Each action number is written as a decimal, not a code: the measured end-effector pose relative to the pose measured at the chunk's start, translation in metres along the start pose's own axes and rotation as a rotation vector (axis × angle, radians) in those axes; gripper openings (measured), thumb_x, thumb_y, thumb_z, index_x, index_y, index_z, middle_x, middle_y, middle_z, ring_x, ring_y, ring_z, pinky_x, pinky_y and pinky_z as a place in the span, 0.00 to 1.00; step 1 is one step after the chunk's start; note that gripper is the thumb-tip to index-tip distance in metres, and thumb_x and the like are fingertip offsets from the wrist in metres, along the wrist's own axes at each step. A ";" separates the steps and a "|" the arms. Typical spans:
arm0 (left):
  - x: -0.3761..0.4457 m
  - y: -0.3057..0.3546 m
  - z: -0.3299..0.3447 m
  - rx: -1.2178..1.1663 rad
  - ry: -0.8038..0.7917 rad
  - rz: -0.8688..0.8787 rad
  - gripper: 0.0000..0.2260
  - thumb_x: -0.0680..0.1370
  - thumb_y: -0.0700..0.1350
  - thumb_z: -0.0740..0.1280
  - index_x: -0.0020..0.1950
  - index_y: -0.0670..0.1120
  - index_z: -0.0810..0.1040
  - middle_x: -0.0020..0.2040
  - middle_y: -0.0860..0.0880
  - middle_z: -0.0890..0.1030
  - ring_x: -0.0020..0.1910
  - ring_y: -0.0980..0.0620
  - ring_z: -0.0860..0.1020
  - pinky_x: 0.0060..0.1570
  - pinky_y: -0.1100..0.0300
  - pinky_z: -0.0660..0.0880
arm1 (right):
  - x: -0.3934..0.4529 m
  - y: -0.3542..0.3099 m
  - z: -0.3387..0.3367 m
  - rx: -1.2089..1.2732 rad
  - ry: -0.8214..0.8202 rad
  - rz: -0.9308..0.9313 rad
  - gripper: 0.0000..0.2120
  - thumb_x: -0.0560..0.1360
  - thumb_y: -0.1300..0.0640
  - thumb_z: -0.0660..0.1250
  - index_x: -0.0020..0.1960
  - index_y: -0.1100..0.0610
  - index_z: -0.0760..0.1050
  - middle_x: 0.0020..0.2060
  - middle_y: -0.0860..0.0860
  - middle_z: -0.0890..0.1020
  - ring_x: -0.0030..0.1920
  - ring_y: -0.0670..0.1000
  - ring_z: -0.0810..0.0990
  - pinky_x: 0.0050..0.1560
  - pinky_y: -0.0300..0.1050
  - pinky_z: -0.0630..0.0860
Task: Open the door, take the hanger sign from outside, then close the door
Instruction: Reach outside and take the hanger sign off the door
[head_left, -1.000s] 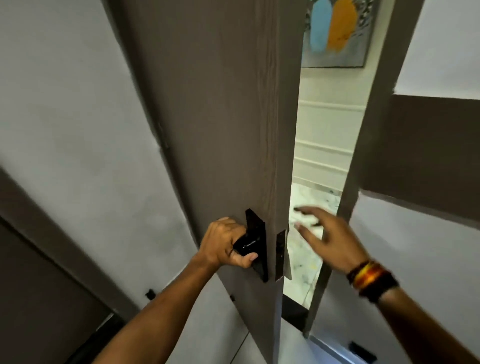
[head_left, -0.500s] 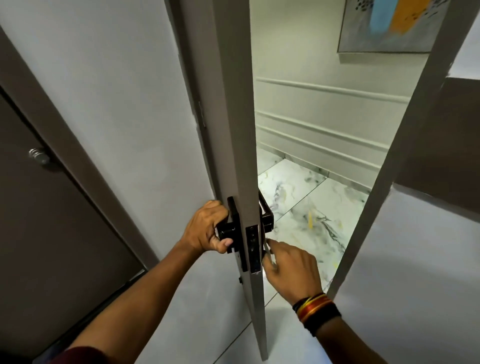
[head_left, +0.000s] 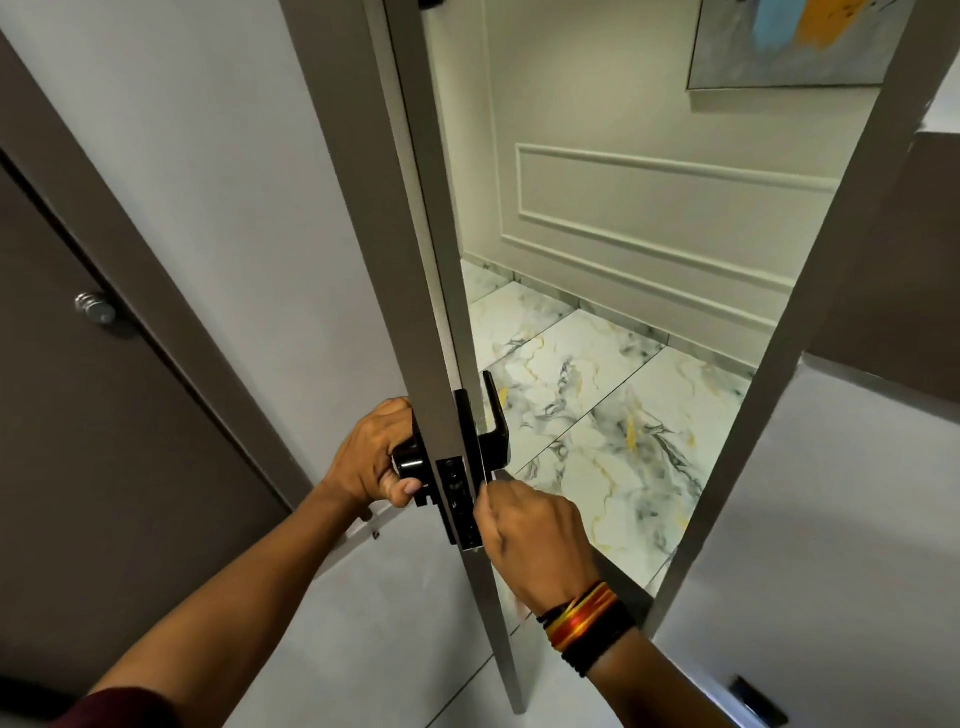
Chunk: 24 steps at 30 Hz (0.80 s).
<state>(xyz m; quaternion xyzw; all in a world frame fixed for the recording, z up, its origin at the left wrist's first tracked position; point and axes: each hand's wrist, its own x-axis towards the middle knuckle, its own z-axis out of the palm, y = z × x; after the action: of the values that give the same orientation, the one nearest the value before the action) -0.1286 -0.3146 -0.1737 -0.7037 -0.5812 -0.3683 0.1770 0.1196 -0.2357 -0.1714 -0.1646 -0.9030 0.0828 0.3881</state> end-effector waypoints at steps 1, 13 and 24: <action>-0.002 -0.001 -0.003 -0.001 0.004 0.005 0.29 0.80 0.72 0.50 0.48 0.49 0.75 0.36 0.44 0.79 0.39 0.52 0.73 0.53 0.73 0.68 | 0.004 -0.005 -0.001 0.010 0.031 -0.006 0.13 0.78 0.62 0.68 0.35 0.57 0.76 0.26 0.52 0.77 0.21 0.51 0.72 0.25 0.35 0.63; -0.012 -0.012 -0.018 -0.088 -0.020 -0.040 0.24 0.79 0.71 0.54 0.44 0.52 0.73 0.38 0.53 0.74 0.42 0.63 0.67 0.50 0.71 0.68 | 0.072 0.041 -0.017 0.567 -0.289 0.466 0.07 0.82 0.54 0.70 0.46 0.53 0.84 0.28 0.46 0.78 0.27 0.42 0.74 0.33 0.38 0.71; 0.000 -0.009 -0.004 -0.085 -0.023 -0.022 0.34 0.78 0.73 0.52 0.41 0.44 0.80 0.35 0.45 0.79 0.35 0.44 0.77 0.42 0.51 0.76 | 0.154 0.098 0.011 0.758 -0.621 0.646 0.07 0.79 0.60 0.76 0.45 0.63 0.84 0.37 0.57 0.90 0.36 0.54 0.89 0.32 0.43 0.84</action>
<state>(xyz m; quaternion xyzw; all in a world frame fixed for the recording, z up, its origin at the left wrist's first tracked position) -0.1380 -0.3149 -0.1727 -0.7085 -0.5746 -0.3864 0.1360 0.0350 -0.0884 -0.1024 -0.2492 -0.7861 0.5581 0.0921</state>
